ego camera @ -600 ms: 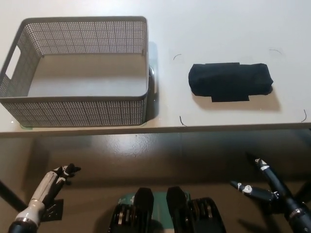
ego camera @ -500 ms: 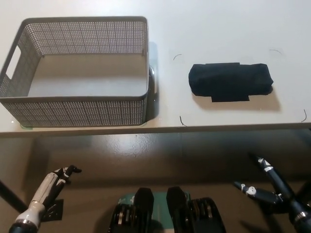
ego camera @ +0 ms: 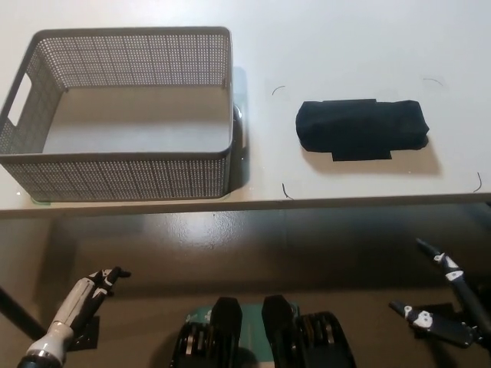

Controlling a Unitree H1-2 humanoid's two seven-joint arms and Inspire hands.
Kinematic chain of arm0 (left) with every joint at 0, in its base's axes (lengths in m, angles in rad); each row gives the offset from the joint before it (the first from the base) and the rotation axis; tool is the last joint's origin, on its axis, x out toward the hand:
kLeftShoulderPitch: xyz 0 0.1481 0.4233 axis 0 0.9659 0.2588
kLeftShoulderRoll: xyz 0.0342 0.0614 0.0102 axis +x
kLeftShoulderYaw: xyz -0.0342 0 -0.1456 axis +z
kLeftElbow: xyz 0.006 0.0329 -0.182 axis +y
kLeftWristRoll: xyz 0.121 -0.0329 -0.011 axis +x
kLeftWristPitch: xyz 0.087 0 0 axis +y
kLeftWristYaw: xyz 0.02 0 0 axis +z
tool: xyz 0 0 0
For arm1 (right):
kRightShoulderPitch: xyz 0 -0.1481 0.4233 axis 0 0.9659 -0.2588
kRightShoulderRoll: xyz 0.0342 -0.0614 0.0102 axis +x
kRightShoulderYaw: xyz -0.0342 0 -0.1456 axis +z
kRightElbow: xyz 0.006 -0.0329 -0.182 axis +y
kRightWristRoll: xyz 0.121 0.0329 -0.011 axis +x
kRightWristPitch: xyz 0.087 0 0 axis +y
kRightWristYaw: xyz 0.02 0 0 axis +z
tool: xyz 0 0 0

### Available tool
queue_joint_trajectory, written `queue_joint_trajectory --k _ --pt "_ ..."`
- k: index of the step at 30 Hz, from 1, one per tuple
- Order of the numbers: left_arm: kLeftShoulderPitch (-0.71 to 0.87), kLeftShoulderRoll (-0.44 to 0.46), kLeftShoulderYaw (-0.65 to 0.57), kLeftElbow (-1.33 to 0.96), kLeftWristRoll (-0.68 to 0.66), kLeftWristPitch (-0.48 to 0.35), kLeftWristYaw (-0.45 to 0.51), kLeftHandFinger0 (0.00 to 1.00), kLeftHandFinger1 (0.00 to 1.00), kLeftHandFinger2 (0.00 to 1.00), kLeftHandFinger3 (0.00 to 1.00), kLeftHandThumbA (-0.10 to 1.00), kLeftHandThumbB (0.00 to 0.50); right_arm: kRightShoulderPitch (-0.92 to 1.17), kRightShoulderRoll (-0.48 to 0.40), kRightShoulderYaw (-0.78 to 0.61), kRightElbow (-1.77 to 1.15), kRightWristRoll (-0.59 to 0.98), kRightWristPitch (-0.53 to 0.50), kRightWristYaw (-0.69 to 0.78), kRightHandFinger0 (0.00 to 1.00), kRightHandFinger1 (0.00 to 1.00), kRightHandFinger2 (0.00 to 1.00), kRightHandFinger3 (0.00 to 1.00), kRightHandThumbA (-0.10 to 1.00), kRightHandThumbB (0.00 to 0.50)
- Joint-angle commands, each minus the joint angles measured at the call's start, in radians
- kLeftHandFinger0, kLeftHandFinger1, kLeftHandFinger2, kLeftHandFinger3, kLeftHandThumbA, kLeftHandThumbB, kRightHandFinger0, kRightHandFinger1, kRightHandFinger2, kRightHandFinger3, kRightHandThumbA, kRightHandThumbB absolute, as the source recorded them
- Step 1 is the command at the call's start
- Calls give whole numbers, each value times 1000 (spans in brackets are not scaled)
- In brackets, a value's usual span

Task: Use the right hand to pick up the pencil case on the right hand side and put it into a grey container on the left side

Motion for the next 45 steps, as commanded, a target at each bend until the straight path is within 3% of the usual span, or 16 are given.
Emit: queue_joint_trajectory --k 1,12,16,18,22,26,32,39,41,45 --pt "-60 36 11 -10 24 -97 35 828 885 826 703 1000 500 23 -106 -130 -352 -4 96 22 1000 1000 1000 1000 882 450" --pt "-76 37 10 1 25 -97 24 851 885 809 707 1000 500 -93 -147 -218 -448 -23 149 15 1000 1000 1000 1000 847 432" --pt "-79 37 6 0 23 -97 24 851 879 807 707 1000 500 -181 -170 -217 -441 -86 201 39 1000 1000 1000 1000 923 460" --pt "-82 36 4 4 27 -97 24 858 876 797 700 1000 500 -237 -185 -201 -435 -79 237 66 1000 1000 1000 1000 865 454" --pt "-86 38 0 7 31 -97 23 863 878 797 696 1000 500 -343 -211 -148 -411 -149 285 113 1000 1000 1000 1000 802 494" --pt "-82 36 3 2 34 -97 20 851 871 796 701 1000 500 -498 -245 -68 -362 -173 385 210 1000 1000 1000 1000 556 500" --pt "-79 37 2 -5 29 -97 13 848 872 806 712 1000 500 -691 -269 62 -214 -243 414 300 1000 1000 1000 1000 374 500" --pt "-83 37 -6 -5 35 -97 16 854 873 802 707 1000 500 -851 -248 176 -29 -288 389 339 1000 1000 1000 1000 312 500" --pt "-82 37 -6 -4 29 -97 7 856 876 808 711 1000 500 -912 -237 223 54 -312 379 360 1000 1000 1000 1000 386 500" --pt "-82 36 -3 -5 41 -97 9 861 882 812 712 1000 500 -993 -212 282 160 -336 376 380 1000 1000 1000 1000 418 500"
